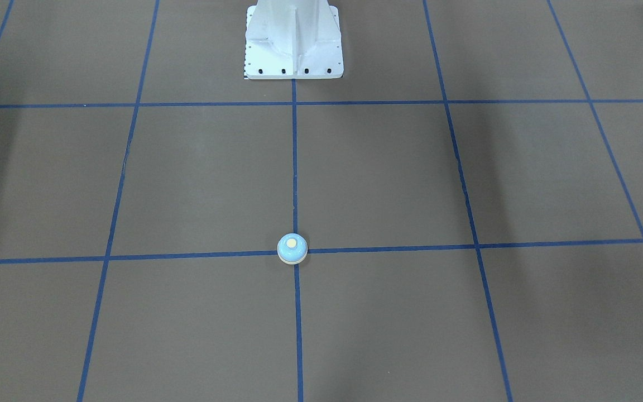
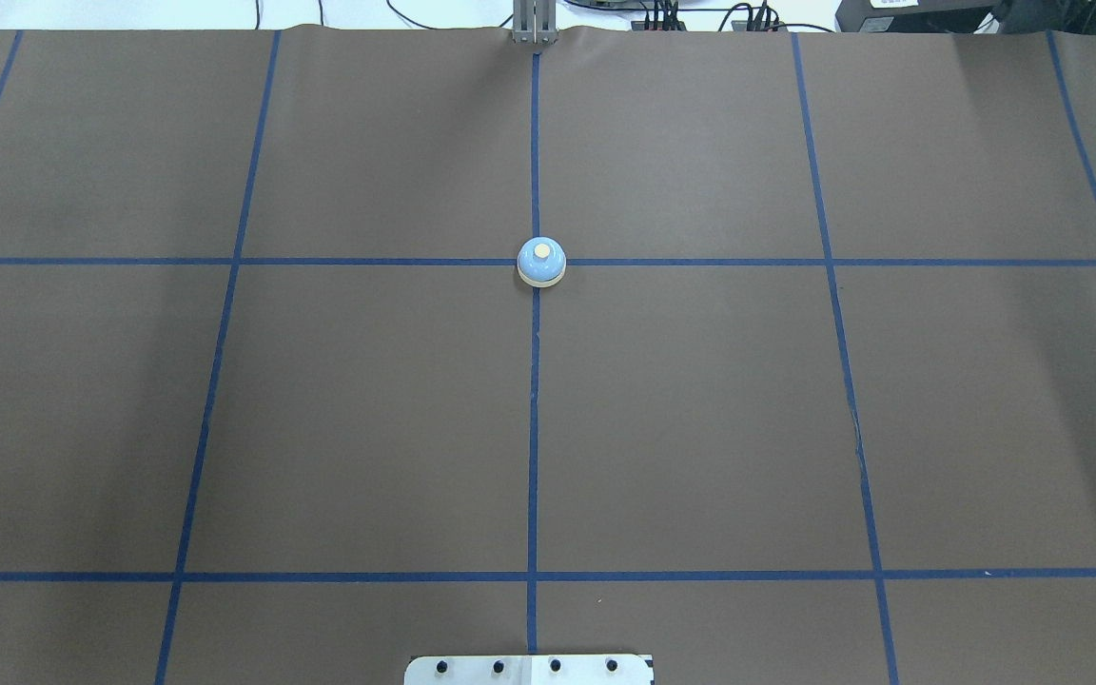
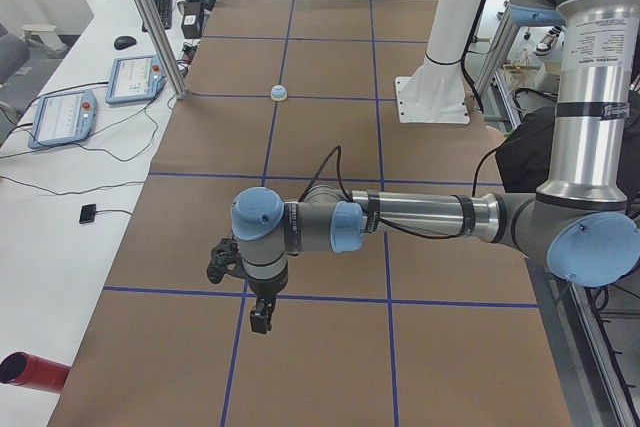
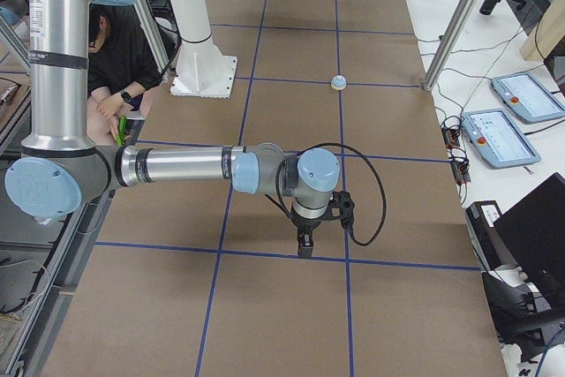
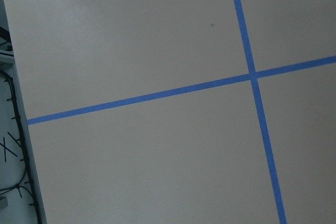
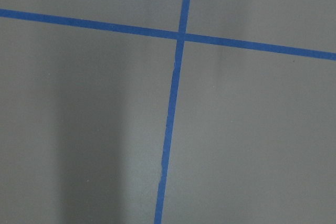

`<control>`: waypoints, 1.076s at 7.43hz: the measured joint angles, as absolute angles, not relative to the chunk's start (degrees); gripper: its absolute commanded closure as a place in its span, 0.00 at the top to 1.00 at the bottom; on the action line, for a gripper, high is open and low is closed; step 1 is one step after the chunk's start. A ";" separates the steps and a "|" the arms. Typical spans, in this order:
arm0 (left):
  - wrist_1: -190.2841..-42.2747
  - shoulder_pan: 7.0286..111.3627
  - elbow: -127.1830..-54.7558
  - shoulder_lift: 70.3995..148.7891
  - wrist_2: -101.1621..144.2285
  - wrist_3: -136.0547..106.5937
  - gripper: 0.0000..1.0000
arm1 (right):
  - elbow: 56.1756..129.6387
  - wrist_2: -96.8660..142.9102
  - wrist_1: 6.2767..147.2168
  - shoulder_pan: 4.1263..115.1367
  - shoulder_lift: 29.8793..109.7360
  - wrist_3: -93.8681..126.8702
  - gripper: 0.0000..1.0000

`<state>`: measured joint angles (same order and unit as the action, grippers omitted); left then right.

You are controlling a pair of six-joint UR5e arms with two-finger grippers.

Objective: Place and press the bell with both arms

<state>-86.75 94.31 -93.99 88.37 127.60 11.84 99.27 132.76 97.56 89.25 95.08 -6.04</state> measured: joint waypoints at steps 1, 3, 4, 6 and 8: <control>-87.04 94.12 -96.40 86.21 128.31 8.67 1.00 | 99.22 133.45 97.73 89.79 95.30 -6.06 0.99; -87.76 93.84 -99.75 83.00 128.62 6.33 1.00 | 99.19 134.90 98.14 90.31 95.55 -6.06 0.99; -89.11 93.68 -100.32 81.94 128.58 5.93 1.00 | 99.20 135.25 98.17 90.39 95.71 -6.05 0.99; -91.03 93.55 -100.59 80.81 128.62 5.62 1.00 | 99.23 135.47 98.18 90.43 95.84 -5.99 0.99; -91.45 93.50 -100.46 80.63 128.65 5.89 1.00 | 99.48 135.49 98.16 90.44 95.86 -5.96 0.99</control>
